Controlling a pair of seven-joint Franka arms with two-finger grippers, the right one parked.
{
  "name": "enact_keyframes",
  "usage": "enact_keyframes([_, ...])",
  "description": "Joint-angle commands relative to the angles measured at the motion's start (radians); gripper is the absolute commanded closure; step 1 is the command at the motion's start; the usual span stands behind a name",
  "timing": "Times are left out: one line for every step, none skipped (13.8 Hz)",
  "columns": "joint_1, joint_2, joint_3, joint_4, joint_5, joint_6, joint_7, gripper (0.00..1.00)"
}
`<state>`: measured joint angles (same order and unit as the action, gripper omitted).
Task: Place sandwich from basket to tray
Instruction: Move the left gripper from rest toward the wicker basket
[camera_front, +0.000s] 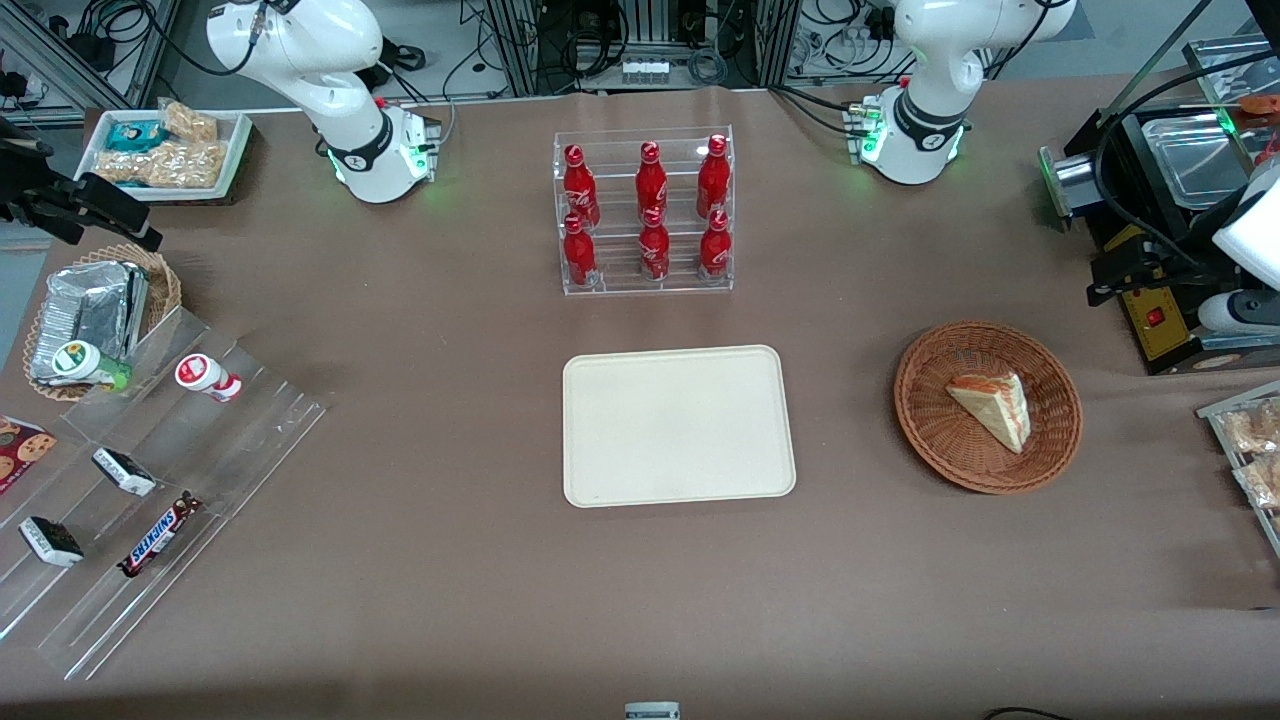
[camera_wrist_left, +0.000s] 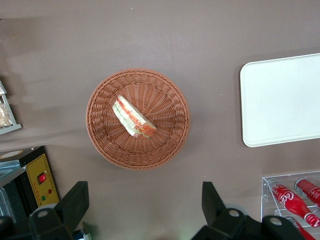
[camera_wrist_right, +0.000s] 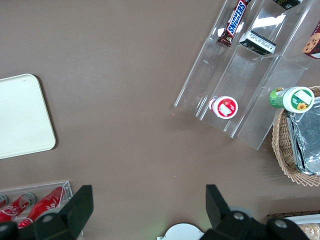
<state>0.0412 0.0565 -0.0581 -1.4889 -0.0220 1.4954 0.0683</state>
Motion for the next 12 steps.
enact_keyframes([-0.009, -0.003, 0.008, 0.002, 0.007, -0.012, -0.005, 0.00])
enact_keyframes([-0.009, -0.003, 0.008, 0.002, 0.007, -0.014, -0.005, 0.00])
enact_keyframes([-0.009, -0.003, 0.008, 0.002, 0.007, -0.014, -0.005, 0.00])
enact_keyframes([-0.009, -0.003, 0.008, 0.002, 0.007, -0.014, -0.005, 0.00])
enact_keyframes([-0.009, -0.003, 0.008, 0.002, 0.007, -0.014, -0.010, 0.00])
enact_keyframes([-0.009, -0.003, 0.008, 0.002, 0.007, -0.015, -0.013, 0.00])
enact_keyframes([-0.009, -0.003, 0.008, 0.002, 0.007, -0.015, -0.013, 0.00])
enact_keyframes([-0.011, -0.003, 0.008, 0.002, 0.007, -0.015, -0.015, 0.00])
enact_keyframes([-0.011, -0.003, 0.008, 0.002, 0.007, -0.015, -0.015, 0.00])
enact_keyframes([-0.011, -0.001, 0.008, 0.001, 0.008, -0.015, -0.013, 0.00])
enact_keyframes([-0.009, -0.003, 0.008, -0.008, 0.008, -0.014, -0.013, 0.00])
enact_keyframes([-0.009, 0.000, 0.009, -0.008, 0.014, -0.014, -0.013, 0.00])
